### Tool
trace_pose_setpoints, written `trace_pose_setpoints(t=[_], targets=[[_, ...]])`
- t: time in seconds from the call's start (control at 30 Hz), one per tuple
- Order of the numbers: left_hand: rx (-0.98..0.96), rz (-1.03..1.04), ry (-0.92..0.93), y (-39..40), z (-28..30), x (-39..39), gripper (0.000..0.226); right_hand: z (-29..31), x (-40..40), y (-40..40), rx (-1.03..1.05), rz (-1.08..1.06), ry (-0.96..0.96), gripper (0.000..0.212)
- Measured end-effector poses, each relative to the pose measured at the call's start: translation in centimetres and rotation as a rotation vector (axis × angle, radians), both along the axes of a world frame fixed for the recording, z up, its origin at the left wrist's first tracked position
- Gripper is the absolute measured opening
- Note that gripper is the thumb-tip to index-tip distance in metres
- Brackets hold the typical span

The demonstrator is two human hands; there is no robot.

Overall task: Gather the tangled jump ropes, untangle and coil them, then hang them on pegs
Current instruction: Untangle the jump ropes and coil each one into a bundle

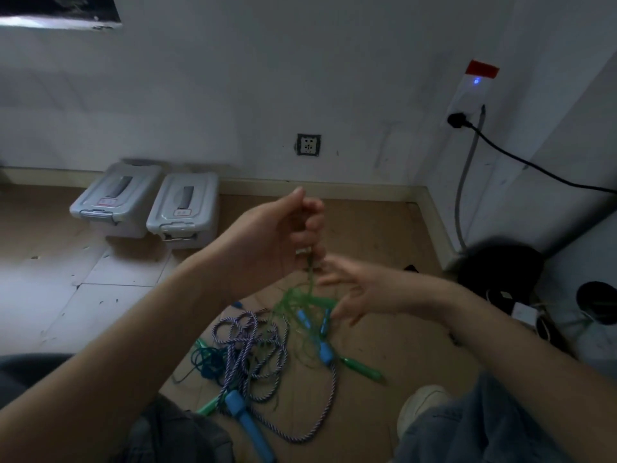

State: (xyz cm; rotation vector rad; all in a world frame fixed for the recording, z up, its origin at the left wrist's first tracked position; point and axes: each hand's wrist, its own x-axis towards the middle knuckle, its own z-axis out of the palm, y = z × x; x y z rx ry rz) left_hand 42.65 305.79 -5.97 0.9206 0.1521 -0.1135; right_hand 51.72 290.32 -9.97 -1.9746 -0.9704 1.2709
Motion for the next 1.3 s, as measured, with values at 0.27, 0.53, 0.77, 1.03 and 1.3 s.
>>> trace_pose_setpoints(t=[0.27,0.53,0.77,1.03,1.3], targets=[[0.270,0.054,0.033,1.5,-1.6,0.0,0.043,-0.5,-1.8,1.9,0.402,-0.135,-0.044,0.014],[1.308,-0.425,0.001,0.4,-4.4,-0.8,0.025,2.4,1.1,0.0,0.772,-0.536,0.236,0.017],[0.841,0.008,0.065,1.7,-3.5,-0.6,0.023,2.3,2.8,-1.1,0.536,-0.645,0.333,0.025],[0.856,0.004,0.066,0.9,-3.0,-0.7,0.018,0.4,0.4,0.8,0.401,-0.334,-0.176,0.012],[0.873,0.003,0.177,1.1,-2.6,0.0,0.008,0.7,0.7,1.3,0.491,-0.650,-0.342,0.022]])
